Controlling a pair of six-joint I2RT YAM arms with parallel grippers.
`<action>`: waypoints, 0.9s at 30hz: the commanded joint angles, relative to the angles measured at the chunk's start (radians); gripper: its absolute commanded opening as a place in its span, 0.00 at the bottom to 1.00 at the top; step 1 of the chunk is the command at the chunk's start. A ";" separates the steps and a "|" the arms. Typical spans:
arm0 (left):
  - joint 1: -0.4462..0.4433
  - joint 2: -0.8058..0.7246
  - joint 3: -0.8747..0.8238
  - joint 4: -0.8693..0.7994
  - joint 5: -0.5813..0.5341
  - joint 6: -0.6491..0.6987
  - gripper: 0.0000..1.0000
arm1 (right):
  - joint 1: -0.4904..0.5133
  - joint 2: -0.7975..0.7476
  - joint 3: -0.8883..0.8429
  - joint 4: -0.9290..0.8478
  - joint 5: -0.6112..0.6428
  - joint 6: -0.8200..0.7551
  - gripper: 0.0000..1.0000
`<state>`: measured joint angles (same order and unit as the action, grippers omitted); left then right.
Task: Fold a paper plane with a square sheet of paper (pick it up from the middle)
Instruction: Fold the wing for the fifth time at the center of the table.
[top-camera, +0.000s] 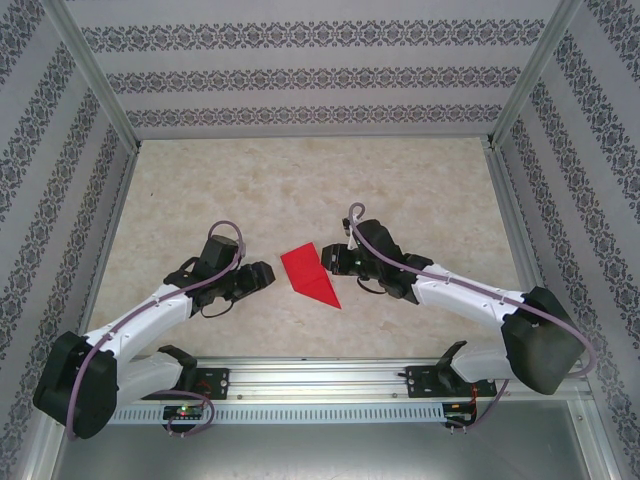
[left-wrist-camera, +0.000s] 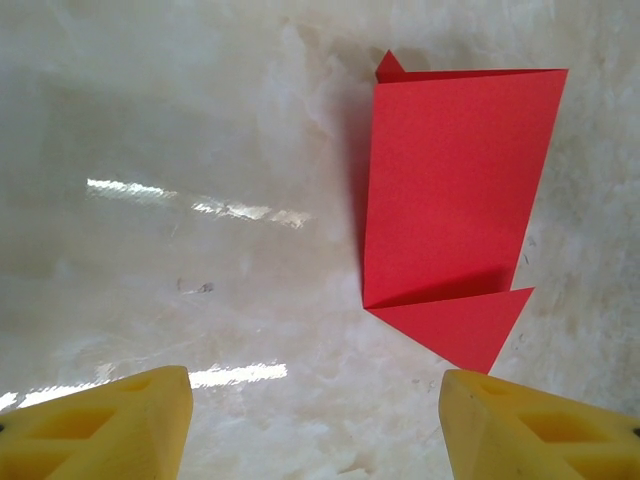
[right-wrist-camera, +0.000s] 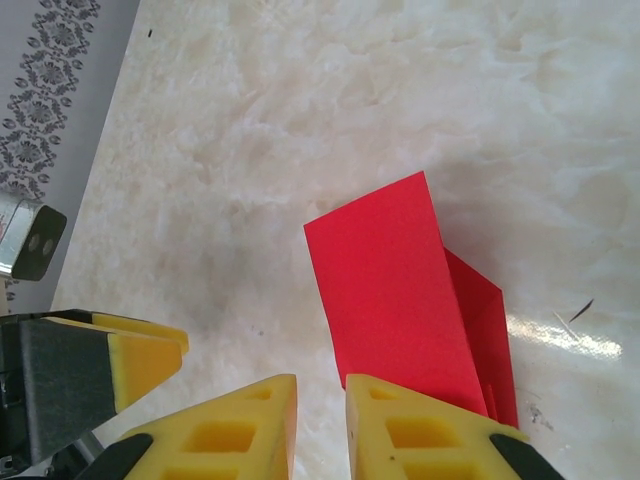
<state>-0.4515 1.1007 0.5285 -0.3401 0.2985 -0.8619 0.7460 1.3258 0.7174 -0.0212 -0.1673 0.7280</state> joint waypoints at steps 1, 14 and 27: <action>0.012 -0.003 0.023 0.058 0.012 -0.001 0.67 | -0.007 0.033 0.055 -0.056 0.001 -0.039 0.21; 0.014 0.005 0.033 0.074 0.038 0.005 0.72 | -0.020 0.087 0.014 0.023 -0.068 0.086 0.22; 0.016 0.038 0.037 0.117 0.064 -0.038 0.72 | -0.016 0.140 0.027 -0.009 -0.053 0.100 0.18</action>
<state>-0.4515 1.1446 0.5453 -0.2714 0.3378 -0.8726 0.7246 1.4597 0.7368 -0.0208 -0.2569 0.8181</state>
